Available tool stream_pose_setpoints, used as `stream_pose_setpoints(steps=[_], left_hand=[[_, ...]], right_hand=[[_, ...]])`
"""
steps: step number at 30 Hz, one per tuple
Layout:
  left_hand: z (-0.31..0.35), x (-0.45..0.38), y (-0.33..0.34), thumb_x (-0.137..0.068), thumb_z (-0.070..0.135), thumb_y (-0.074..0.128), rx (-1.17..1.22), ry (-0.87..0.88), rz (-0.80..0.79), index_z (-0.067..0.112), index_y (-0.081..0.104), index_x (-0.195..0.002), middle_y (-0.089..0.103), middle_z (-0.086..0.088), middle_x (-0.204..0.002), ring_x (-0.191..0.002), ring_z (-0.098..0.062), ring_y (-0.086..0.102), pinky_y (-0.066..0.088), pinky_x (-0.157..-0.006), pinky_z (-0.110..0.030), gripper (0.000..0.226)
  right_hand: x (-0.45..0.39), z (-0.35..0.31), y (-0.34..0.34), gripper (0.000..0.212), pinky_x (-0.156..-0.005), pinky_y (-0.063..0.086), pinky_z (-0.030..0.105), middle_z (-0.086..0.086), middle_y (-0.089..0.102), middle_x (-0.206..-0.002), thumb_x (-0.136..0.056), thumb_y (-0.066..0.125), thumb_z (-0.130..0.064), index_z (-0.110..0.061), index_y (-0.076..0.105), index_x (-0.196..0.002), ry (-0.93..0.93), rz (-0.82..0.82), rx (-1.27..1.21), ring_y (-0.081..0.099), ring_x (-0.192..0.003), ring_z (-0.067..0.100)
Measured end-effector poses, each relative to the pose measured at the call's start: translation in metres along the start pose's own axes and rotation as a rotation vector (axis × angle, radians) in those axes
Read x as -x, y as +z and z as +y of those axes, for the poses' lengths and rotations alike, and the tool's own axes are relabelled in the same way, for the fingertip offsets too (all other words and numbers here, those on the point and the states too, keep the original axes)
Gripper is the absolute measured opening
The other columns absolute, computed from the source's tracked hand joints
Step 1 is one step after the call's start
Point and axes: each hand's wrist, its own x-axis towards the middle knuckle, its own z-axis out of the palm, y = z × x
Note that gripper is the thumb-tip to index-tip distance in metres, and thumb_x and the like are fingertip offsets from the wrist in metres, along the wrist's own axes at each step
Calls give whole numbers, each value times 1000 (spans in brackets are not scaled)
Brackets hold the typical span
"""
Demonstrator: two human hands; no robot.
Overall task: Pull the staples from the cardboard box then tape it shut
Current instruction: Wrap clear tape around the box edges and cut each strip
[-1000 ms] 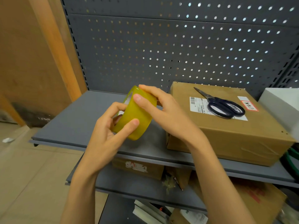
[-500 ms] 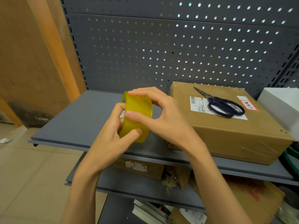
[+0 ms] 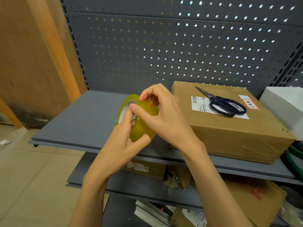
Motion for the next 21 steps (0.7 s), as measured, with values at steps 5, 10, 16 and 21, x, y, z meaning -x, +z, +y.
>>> stream_pose_setpoints(steps=[5,10,16,21], left_hand=[[-9,-1,3,-86,10,59,-10,-25,23,37,43,-118,65,13,-106,-96,-10,65,55,-78,-26,44],[-21,-1,1,-82,31,60,3,-37,61,25,48,-115,66,13,-101,-93,-7,64,54,-78,-25,36],[-22,-4,-1,-86,11,61,23,-78,44,28,49,-113,69,5,-97,-88,-13,66,54,-75,-24,34],[-34,-1,-15,-73,38,73,-255,-98,-71,21,63,-98,69,5,-90,-84,-10,63,50,-75,-33,32]], right_hand=[[5,2,2,17,-71,43,22,-5,54,-89,-84,68,-26,-14,57,-89,-14,12,55,49,-83,7],[10,4,5,10,-74,43,22,-4,55,-90,-85,67,-21,-13,62,-89,-43,-31,92,50,-84,8],[7,7,6,6,-74,41,17,-6,55,-93,-87,64,-19,-15,63,-91,-38,-42,120,49,-86,6],[-2,16,6,3,-74,44,26,-5,55,-86,-87,62,-14,-12,63,-87,-36,47,122,51,-80,8]])
